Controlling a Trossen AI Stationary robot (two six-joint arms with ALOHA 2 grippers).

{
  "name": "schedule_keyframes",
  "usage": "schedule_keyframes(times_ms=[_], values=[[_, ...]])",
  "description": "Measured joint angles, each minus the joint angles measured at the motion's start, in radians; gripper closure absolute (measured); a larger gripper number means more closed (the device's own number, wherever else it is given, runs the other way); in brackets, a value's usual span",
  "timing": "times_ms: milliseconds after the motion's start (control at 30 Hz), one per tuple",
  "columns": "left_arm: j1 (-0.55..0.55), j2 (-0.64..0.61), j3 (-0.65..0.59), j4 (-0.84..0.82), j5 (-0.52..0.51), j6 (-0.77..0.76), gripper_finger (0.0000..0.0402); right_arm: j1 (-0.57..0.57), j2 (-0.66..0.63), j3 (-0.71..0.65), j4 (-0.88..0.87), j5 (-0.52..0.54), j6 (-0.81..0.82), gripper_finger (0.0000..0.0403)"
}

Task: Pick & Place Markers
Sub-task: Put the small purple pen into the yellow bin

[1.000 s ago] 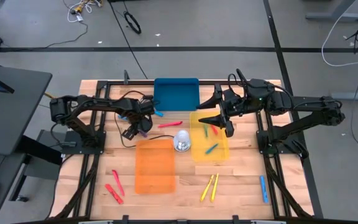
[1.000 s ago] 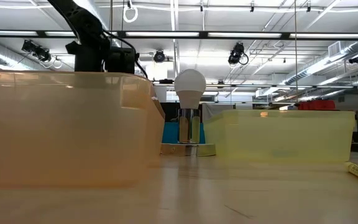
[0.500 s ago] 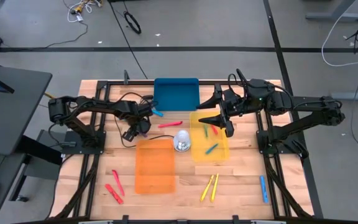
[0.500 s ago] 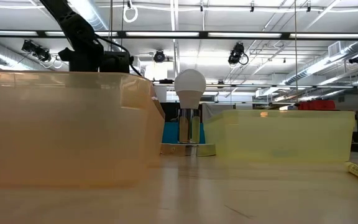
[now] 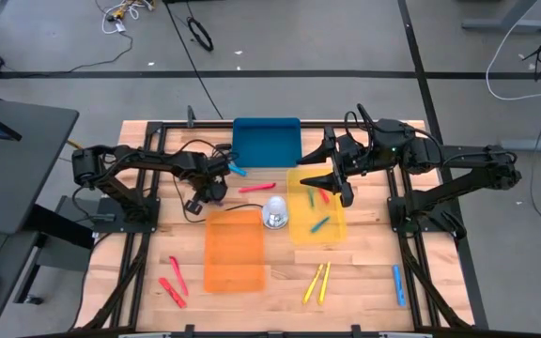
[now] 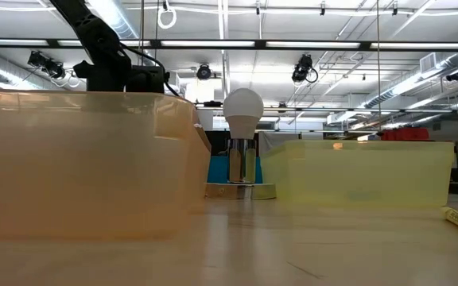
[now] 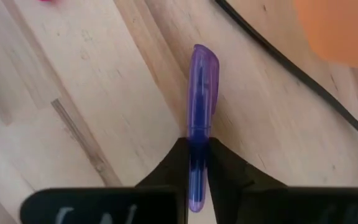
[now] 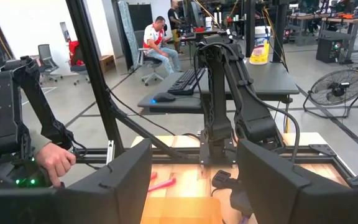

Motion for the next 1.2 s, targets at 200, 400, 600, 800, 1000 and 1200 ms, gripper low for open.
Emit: schedule_keyframes(times_ms=[200,400,600,800,1000,1200], values=[[0.0,0.001,0.0,0.001,-0.002,-0.009,0.0365,0.0,0.0,0.0,0.0,0.0,0.005,0.0168],[0.001,-0.024,0.002,0.003,-0.009,-0.036,0.0366,0.0,0.0,0.0,0.0,0.0,0.006,0.0168],[0.002,-0.082,0.028,0.005,0.002,-0.096,0.0366,0.0,0.0,0.0,0.005,0.0,-0.002,0.0168],[0.002,-0.142,0.054,0.019,0.114,-0.229,0.0366,0.0,0.0,0.0,0.006,0.0,-0.002,0.0168],[0.002,-0.205,0.077,0.06,0.175,-0.349,0.0367,0.0,0.0,0.0,0.007,0.0,0.005,0.0168],[0.002,-0.285,0.077,0.116,0.194,-0.461,0.0367,-0.001,0.0,0.0,0.013,0.0,-0.002,0.0168]])
